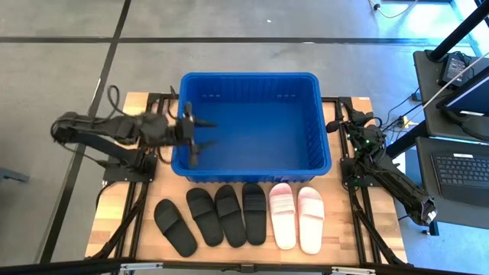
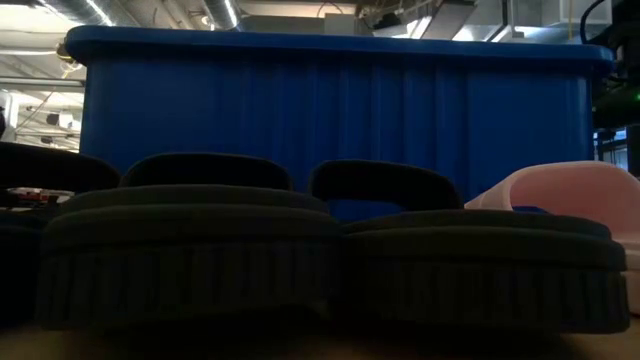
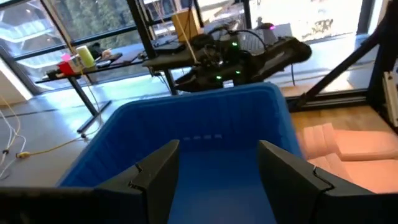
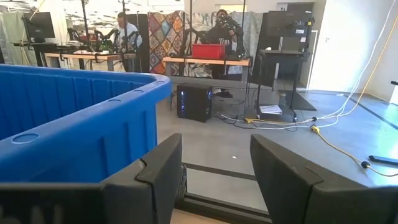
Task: Pick and place slides into bin
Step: Put the black slide into the blue bin
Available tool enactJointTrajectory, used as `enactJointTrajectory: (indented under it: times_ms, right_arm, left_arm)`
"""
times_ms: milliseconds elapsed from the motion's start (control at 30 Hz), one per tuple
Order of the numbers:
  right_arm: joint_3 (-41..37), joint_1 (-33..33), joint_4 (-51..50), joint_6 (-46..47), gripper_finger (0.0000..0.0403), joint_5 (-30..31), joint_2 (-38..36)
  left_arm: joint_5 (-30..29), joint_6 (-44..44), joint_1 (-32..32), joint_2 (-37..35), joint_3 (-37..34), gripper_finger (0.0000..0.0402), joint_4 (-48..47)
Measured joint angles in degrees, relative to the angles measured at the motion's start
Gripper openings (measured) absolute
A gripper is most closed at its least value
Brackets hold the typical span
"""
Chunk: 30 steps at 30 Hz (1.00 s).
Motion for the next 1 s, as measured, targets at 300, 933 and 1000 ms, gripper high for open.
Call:
enactJointTrajectory:
  times_ms: [300,933,1000]
  right_arm:
    - [0.0,0.0,-0.02,-0.01,0.0193,0.01,0.0]
    - [0.0,-0.01,-0.04,0.01,0.0193,-0.02,0.0]
    - [0.0,0.0,-0.04,0.01,0.0193,-0.02,0.0]
  left_arm:
    - [-20.01,-11.32,-17.45,12.41,9.08,0.0208,-5.55]
    - [-13.33,-69.74,-31.4,33.06,19.05,0.0208,-35.72]
    - [-6.12,-77.6,-31.57,34.54,19.05,0.0208,-40.62]
